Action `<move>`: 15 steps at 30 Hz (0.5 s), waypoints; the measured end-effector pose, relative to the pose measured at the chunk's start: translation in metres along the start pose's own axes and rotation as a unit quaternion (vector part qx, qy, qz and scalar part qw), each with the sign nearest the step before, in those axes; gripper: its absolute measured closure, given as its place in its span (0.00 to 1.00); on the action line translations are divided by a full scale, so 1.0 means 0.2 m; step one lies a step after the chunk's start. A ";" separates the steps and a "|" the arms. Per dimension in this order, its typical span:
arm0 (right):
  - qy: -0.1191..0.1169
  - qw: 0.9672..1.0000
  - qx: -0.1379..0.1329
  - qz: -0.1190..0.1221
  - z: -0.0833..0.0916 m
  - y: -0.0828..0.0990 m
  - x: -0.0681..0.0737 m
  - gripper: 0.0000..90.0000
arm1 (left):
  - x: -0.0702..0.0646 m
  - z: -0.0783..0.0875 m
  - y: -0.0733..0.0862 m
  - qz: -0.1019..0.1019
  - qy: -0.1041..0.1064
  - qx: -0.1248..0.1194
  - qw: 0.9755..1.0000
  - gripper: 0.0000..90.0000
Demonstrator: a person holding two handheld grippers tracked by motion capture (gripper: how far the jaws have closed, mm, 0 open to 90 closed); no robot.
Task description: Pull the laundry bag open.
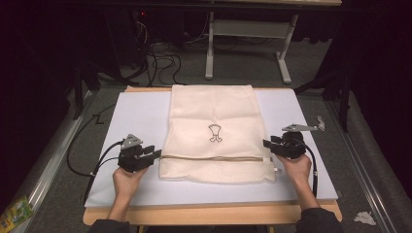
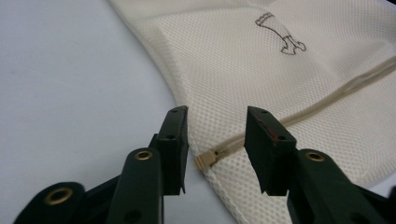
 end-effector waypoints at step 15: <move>0.023 0.998 -0.048 -0.026 0.13 0.01 -0.11 0.66 | 0.07 0.12 -0.04 0.011 -0.022 -0.040 0.999 0.59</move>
Point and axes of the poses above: each handheld gripper's, and its own axes: z roughly backward along the jaws, y roughly out of its underside, x roughly to its left, the point moved 2 cm from there along -z, roughly forward along the jaws, and after that the axes turned 6 degrees about y, right-handed, at the moved point
